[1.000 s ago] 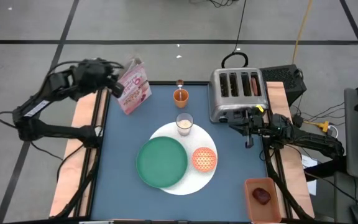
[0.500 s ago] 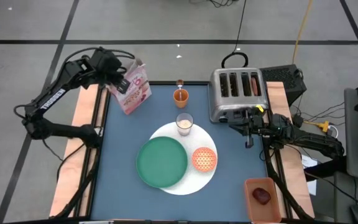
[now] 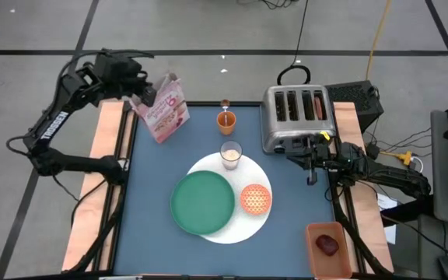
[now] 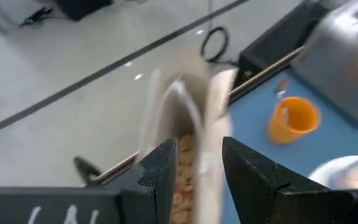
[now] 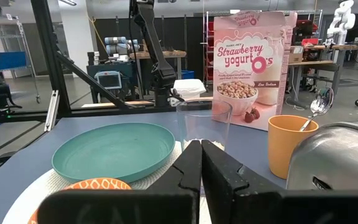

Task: Arrange a breakfast setting
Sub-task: Pour the cereals from the cereal box into the orange bowl

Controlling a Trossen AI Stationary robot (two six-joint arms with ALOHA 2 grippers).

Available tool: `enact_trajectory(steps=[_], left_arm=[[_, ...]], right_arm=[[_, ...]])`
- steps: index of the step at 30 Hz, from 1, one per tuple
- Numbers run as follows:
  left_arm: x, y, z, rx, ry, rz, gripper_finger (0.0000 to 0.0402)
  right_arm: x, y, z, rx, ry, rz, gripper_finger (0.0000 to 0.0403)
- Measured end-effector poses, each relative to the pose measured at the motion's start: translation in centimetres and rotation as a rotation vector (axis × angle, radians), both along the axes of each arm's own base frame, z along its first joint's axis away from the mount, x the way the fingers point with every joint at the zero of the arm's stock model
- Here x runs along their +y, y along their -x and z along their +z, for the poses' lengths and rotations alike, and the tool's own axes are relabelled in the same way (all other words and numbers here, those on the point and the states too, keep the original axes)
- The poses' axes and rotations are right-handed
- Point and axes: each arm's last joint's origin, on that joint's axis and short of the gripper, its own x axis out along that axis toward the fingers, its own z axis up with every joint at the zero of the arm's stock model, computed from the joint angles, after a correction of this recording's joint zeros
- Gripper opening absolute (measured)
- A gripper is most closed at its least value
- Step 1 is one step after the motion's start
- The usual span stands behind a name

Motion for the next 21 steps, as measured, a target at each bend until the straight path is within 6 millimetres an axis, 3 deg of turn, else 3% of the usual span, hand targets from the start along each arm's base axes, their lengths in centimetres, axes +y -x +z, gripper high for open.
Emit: enact_trajectory(steps=[9, 21], left_arm=[[-0.6, 0.3, -1.3, 0.106, 0.141, -0.055, 0.0136], [0.2, -0.6, -2.6, 0.206, 0.225, -0.063, 0.0136]], right_arm=[[0.0, 0.0, 0.0, 0.0, 0.0, 0.0, 0.0004], [0.0, 0.0, 0.0, 0.0, 0.0, 0.0, 0.0004]])
